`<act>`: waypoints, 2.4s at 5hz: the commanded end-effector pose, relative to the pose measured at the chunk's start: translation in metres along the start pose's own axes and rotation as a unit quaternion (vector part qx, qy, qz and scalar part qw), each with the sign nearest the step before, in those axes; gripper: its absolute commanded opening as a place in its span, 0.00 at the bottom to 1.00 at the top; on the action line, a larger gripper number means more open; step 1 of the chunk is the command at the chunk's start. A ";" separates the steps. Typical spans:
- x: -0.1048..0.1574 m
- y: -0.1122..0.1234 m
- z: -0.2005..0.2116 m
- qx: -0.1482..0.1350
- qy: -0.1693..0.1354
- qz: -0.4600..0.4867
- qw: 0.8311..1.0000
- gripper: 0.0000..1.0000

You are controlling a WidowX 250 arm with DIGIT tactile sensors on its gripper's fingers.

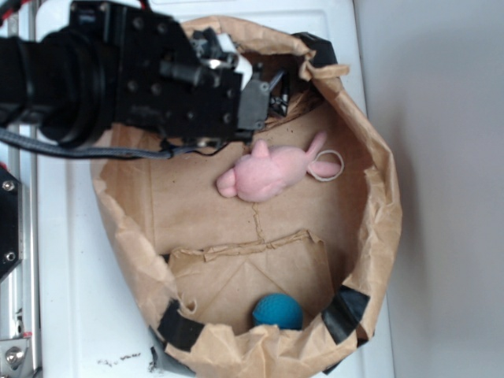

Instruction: Grab the green ball.

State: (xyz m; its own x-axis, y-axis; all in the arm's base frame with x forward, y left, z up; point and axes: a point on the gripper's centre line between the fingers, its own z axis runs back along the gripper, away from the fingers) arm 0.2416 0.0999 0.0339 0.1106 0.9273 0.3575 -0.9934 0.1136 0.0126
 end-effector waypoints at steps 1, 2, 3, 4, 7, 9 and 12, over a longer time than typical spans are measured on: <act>-0.003 0.016 0.012 -0.022 0.001 0.011 1.000 0.00; -0.006 0.017 0.026 -0.039 0.013 0.002 0.999 0.00; -0.006 0.018 0.048 -0.077 0.040 -0.019 0.996 0.00; -0.002 -0.014 0.051 -0.094 0.062 -0.031 0.993 0.00; 0.006 -0.031 0.034 -0.049 0.044 -0.005 0.998 1.00; 0.017 -0.032 0.017 -0.030 0.018 0.007 0.999 1.00; 0.026 -0.022 0.012 0.014 -0.025 -0.019 0.999 1.00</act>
State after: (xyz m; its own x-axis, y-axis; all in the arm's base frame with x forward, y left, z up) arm 0.2672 0.1080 0.0420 0.1837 0.9037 0.3867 -0.9827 0.1588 0.0956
